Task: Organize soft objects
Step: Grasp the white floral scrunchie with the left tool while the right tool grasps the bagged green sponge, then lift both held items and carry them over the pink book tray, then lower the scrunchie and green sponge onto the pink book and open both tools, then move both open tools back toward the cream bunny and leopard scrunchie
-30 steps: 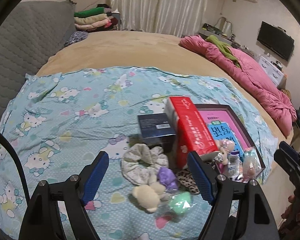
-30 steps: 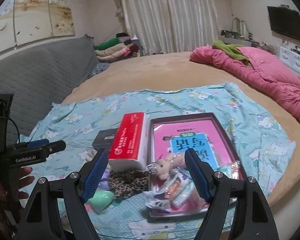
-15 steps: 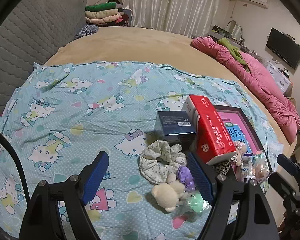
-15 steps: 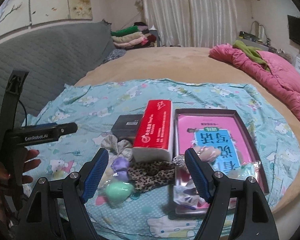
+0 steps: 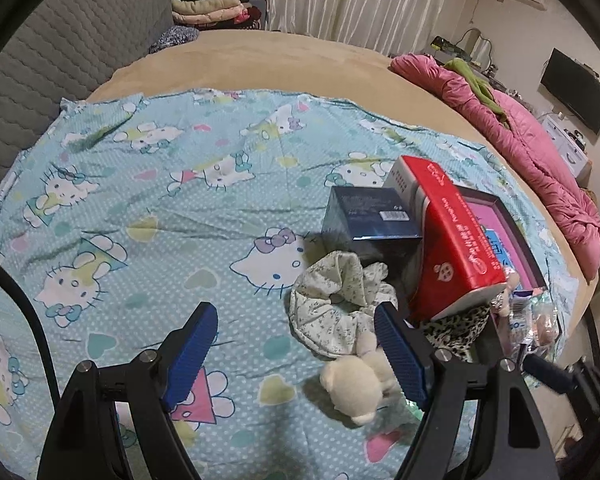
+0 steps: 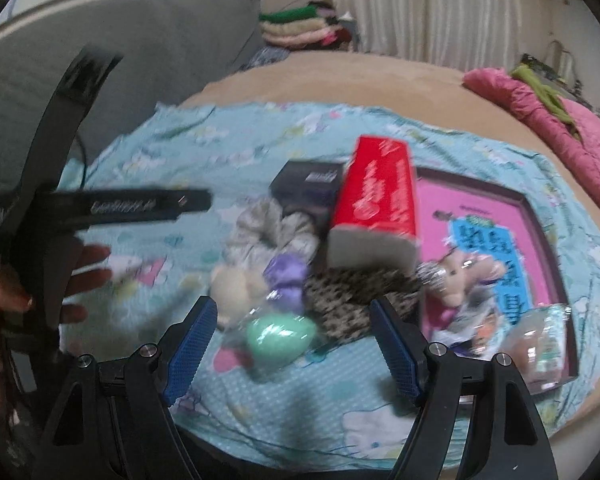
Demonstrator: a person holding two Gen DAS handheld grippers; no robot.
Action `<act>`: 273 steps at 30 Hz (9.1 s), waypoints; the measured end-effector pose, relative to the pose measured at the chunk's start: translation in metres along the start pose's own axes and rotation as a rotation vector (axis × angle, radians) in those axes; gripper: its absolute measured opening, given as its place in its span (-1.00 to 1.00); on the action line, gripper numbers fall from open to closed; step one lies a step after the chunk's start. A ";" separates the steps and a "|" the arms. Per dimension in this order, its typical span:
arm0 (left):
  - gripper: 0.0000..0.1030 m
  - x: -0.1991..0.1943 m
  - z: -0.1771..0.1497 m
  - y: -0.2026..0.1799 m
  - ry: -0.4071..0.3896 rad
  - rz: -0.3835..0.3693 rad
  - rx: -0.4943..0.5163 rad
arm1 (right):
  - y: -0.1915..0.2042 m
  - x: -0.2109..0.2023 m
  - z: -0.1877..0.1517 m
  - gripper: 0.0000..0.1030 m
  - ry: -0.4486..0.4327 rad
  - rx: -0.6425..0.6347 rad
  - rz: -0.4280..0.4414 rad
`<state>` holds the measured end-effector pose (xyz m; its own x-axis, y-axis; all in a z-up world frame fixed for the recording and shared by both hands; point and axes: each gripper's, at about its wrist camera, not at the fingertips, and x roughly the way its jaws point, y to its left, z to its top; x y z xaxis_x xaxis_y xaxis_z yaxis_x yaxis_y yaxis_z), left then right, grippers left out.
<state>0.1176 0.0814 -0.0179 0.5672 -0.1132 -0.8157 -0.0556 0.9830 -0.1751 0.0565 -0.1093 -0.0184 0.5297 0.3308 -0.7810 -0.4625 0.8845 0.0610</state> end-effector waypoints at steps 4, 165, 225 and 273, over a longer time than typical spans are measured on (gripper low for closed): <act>0.56 0.013 -0.003 0.003 0.020 -0.012 -0.003 | 0.013 0.018 -0.008 0.55 0.041 -0.054 -0.009; -0.82 0.049 -0.041 -0.249 0.120 -0.363 0.356 | -0.252 -0.027 -0.013 -0.15 -0.175 0.463 -0.127; 0.00 0.040 -0.027 -0.237 0.078 -0.360 0.307 | -0.261 -0.052 -0.033 0.47 -0.217 0.612 -0.151; 0.54 -0.049 0.001 -0.135 -0.089 -0.133 0.228 | -0.141 -0.095 0.013 0.54 -0.256 0.302 -0.112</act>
<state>0.0985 -0.0453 0.0461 0.6274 -0.2404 -0.7407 0.2046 0.9686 -0.1411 0.0810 -0.2615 0.0550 0.7421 0.2643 -0.6160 -0.1824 0.9639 0.1939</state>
